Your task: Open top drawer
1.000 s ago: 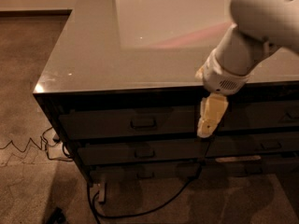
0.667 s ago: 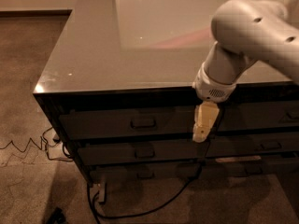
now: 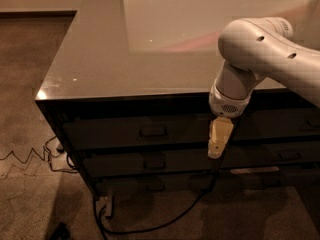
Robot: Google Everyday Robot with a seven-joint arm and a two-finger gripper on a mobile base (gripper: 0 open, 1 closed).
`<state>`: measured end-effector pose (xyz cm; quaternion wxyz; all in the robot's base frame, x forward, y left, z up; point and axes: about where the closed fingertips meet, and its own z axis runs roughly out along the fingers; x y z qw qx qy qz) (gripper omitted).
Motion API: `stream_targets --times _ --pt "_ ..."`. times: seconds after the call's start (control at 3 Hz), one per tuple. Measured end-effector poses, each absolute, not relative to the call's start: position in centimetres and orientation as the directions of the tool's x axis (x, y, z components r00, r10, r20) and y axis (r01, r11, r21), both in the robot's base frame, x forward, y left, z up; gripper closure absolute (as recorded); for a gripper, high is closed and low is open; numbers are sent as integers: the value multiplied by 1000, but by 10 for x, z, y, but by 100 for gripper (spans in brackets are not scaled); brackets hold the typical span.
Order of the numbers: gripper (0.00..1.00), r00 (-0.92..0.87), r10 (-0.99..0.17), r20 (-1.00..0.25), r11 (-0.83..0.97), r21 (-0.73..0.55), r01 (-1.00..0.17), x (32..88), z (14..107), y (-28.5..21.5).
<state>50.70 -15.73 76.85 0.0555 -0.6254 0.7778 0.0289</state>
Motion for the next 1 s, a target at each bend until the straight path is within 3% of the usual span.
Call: stream_targets --times 0.33,1.0 --pt "0 -144 -974 -173 140 32 -990 499 767 -142" --pt "0 -80 -981 -178 77 23 -997 498 767 -141"
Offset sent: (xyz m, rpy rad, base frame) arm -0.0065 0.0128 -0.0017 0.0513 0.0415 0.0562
